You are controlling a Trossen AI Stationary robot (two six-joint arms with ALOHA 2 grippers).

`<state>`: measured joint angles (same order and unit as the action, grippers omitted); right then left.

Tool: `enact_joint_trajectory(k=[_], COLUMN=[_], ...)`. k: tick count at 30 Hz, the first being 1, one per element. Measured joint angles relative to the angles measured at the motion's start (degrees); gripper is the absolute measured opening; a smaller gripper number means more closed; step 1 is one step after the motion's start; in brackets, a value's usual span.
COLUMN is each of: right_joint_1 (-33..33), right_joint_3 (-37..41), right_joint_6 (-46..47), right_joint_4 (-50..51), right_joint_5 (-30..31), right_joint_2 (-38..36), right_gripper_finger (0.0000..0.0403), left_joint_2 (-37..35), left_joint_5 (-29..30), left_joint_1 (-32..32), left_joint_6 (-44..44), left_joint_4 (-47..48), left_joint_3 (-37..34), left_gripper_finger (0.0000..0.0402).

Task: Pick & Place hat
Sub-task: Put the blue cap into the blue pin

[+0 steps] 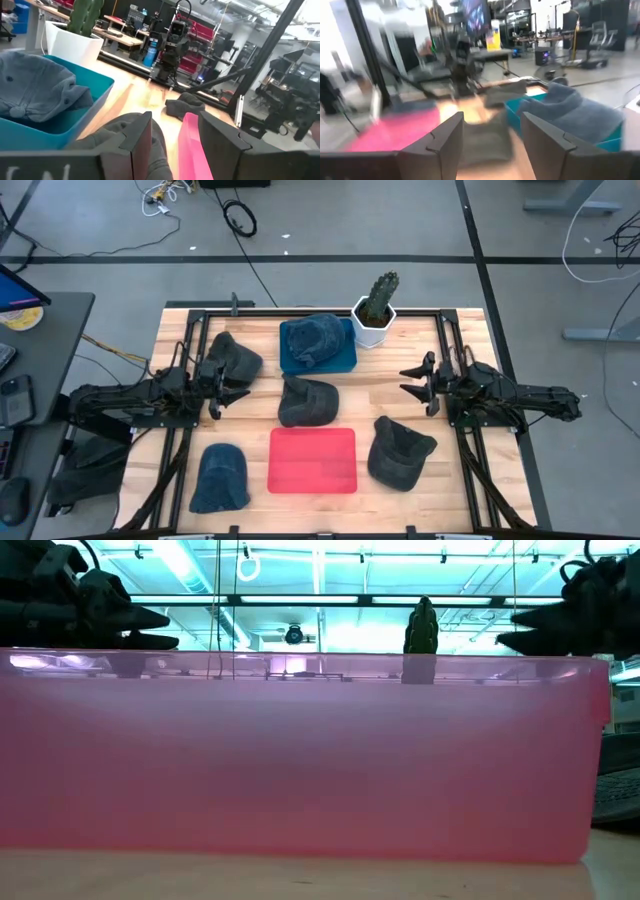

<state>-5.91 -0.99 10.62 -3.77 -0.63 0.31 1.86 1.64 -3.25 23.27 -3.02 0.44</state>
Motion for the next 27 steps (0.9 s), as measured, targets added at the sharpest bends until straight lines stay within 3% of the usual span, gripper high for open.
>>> enact_joint_trajectory(k=[5, 14, 21, 27], right_joint_1=[0.0, 0.0, 0.0, 0.0], right_joint_3=[0.0, 0.0, 0.0, 0.0], right_joint_6=[9.2, 9.7, -7.0, -13.2], right_joint_4=[-1.3, -1.1, 2.5, 2.6], right_joint_5=[0.0, 0.0, -0.3, -0.3], right_joint_2=[0.0, 0.0, 0.0, 0.0], right_gripper_finger=[0.0198, 0.0198, 0.0198, 0.0198], left_joint_2=[0.0, 0.0, 0.0, 0.0], left_joint_5=[0.0, 0.0, 0.0, -0.3], left_joint_1=[0.0, 0.0, 0.0, 0.0], left_joint_6=[1.2, 3.5, 3.8, 7.6], left_joint_4=[-0.1, -1.4, -3.1, -3.0], left_joint_3=[0.0, 0.0, 0.0, 0.0], left_gripper_finger=[0.0165, 0.0165, 0.0165, 0.0165])
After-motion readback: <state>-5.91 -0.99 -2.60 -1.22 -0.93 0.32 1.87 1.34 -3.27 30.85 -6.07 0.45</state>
